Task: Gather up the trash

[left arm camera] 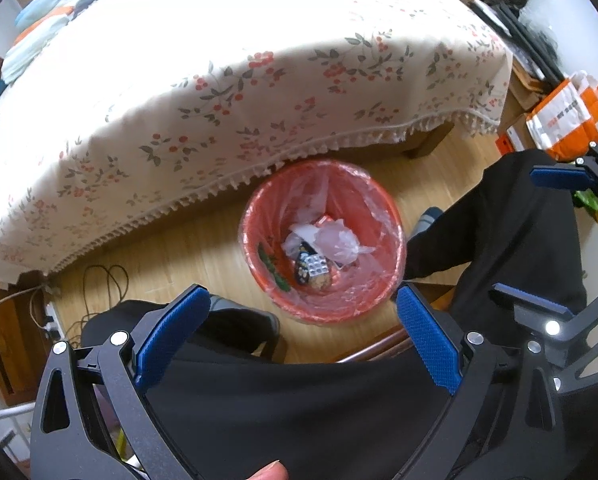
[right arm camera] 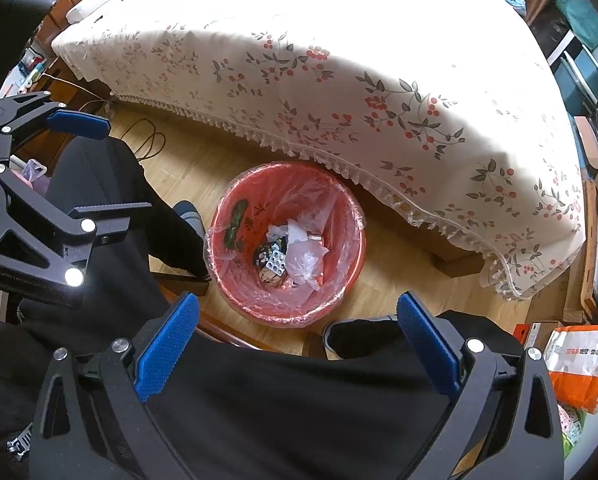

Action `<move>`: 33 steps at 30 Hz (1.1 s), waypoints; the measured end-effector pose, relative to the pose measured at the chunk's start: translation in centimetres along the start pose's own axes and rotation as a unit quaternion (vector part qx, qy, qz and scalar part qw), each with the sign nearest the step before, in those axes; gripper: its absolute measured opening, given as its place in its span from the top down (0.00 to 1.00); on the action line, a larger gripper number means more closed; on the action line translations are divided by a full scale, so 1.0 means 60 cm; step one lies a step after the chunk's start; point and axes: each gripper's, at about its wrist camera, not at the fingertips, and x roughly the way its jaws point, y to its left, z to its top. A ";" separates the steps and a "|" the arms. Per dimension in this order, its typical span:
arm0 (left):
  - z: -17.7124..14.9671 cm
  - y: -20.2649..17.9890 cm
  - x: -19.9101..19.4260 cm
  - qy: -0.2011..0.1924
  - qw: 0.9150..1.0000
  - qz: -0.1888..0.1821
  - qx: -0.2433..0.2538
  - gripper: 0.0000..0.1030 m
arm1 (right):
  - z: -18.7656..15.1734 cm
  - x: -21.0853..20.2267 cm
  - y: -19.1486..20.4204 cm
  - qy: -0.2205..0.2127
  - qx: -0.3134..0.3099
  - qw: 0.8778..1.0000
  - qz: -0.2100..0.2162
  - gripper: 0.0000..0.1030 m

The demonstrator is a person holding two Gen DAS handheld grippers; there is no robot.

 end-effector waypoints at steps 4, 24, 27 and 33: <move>0.001 -0.001 0.001 0.001 1.000 -0.001 0.001 0.06 | 0.000 0.001 -0.002 0.001 0.000 1.000 0.001 0.05; 0.003 -0.003 0.014 0.011 1.000 -0.006 0.008 0.06 | -0.002 0.009 -0.004 0.005 0.001 1.000 0.003 0.05; 0.004 -0.002 0.014 0.012 1.000 -0.014 0.006 0.06 | -0.002 0.011 -0.004 0.006 0.001 1.000 0.003 0.05; 0.007 -0.003 0.017 0.013 1.000 -0.017 0.008 0.06 | -0.001 0.011 -0.005 0.006 0.003 1.000 0.003 0.05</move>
